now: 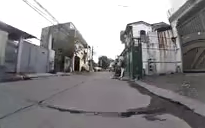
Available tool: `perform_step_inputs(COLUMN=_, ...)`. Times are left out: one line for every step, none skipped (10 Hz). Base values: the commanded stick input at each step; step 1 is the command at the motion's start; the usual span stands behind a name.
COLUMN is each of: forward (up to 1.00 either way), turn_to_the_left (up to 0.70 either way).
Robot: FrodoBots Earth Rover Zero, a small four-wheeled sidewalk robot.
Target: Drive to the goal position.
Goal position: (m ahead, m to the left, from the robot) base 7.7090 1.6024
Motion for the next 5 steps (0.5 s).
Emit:
perform_step_inputs(forward=0.15, turn_to_the_left=0.0)
perform_step_inputs(forward=0.14, turn_to_the_left=0.0)
perform_step_inputs(forward=0.14, turn_to_the_left=0.0)
perform_step_inputs(forward=0.14, turn_to_the_left=0.0)
perform_step_inputs(forward=0.14, turn_to_the_left=0.0)
